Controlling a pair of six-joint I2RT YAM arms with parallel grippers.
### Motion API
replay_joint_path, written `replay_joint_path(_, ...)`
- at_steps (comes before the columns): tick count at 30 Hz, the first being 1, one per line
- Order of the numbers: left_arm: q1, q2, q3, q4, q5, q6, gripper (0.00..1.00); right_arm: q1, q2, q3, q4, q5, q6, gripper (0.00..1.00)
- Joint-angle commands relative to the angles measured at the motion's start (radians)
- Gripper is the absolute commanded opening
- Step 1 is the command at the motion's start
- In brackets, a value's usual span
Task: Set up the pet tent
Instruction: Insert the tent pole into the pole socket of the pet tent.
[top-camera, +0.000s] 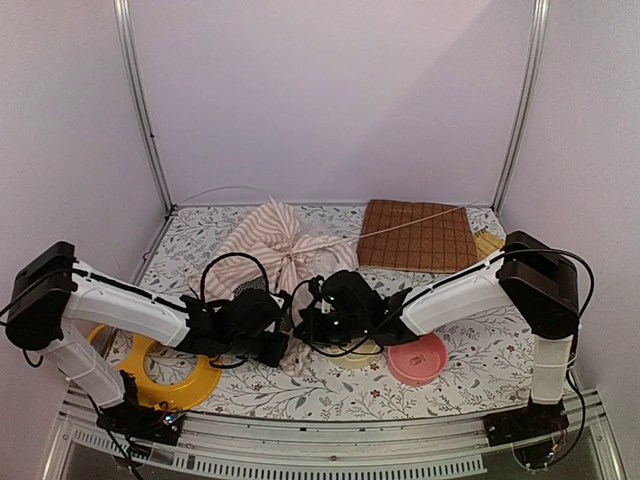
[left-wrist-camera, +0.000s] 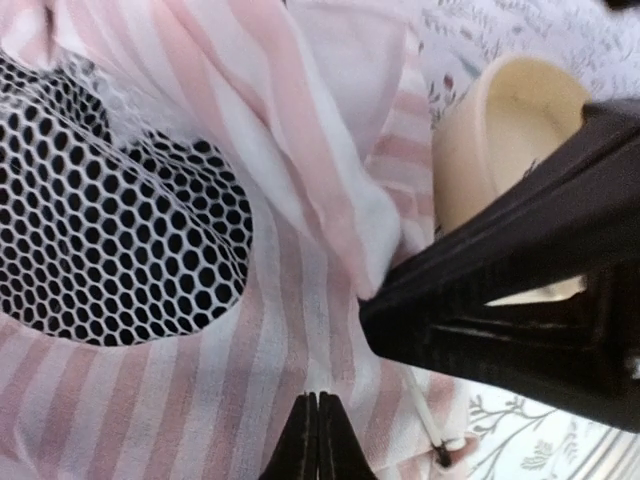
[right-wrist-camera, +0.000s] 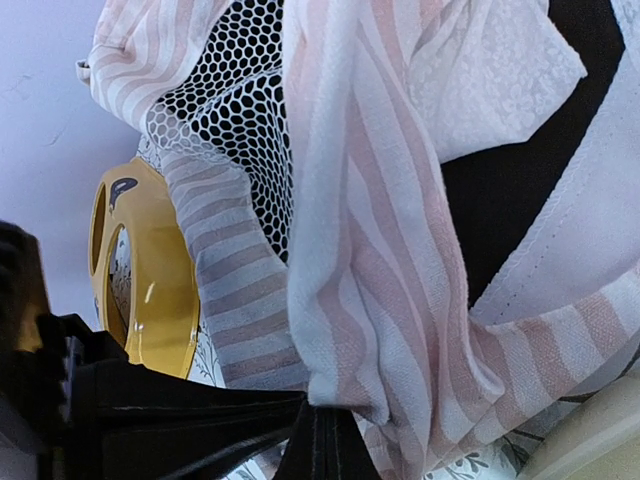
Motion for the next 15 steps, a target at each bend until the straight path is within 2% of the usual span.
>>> replay_joint_path(1,0.068,-0.141,-0.072,0.110,0.042,-0.113,0.00,0.004,0.006,0.025,0.040,0.024,-0.025,0.00)
replay_joint_path(7,0.176,-0.286,-0.186,0.209,0.090,-0.196,0.00,0.010,0.028,0.049,0.036,0.016,-0.033,0.00)
replay_joint_path(13,0.182,-0.269,-0.139,0.125,0.175,-0.088,0.00,0.011,0.027,0.053,0.029,0.022,-0.037,0.00)
replay_joint_path(15,0.163,-0.282,-0.141,0.089,0.184,-0.075,0.14,0.011,0.026,0.060,0.021,0.024,-0.039,0.00)
